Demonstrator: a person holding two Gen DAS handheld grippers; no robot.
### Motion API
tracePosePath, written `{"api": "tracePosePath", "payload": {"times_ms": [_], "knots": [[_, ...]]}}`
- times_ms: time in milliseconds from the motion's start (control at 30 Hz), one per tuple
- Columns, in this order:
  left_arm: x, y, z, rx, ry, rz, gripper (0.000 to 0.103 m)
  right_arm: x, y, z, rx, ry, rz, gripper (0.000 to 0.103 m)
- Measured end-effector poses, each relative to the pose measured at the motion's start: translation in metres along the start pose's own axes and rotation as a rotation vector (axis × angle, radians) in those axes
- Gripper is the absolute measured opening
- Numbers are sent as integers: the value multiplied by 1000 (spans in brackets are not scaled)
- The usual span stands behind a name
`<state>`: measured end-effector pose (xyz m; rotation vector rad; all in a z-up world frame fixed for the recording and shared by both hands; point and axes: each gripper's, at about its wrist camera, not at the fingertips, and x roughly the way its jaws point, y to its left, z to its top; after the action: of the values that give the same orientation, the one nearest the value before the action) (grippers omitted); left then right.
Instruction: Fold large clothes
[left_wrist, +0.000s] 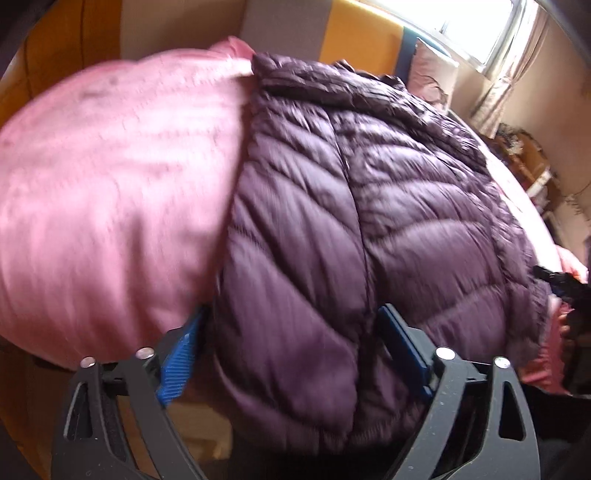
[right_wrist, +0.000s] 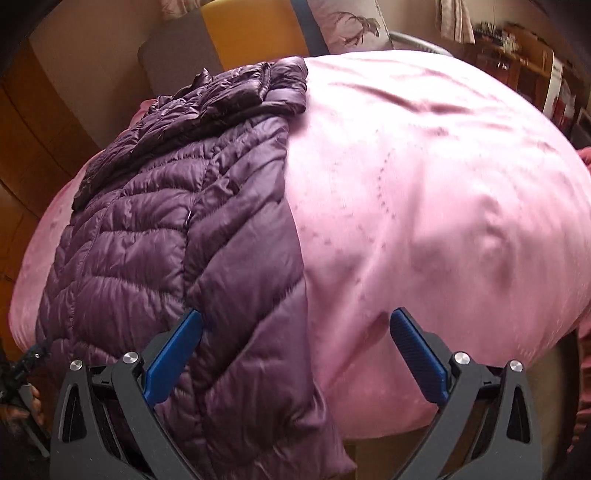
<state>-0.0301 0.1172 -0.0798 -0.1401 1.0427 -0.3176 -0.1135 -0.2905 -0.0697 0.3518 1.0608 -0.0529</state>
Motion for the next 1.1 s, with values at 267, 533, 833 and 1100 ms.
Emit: {"api": "tracePosePath", "payload": {"times_ms": [267, 533, 833, 1100], "knots": [[4, 9, -20, -59, 75, -173, 71, -5, 5, -38, -13, 100, 126, 62], [-25, 8, 5, -36, 17, -332, 13, -36, 42, -18, -125, 83, 286, 10], [-59, 17, 72, -120, -156, -557, 13, -53, 44, 58, 3, -87, 452, 9], [-27, 25, 142, -225, -179, -548, 13, -9, 27, 126, 167, -108, 401, 9]]}}
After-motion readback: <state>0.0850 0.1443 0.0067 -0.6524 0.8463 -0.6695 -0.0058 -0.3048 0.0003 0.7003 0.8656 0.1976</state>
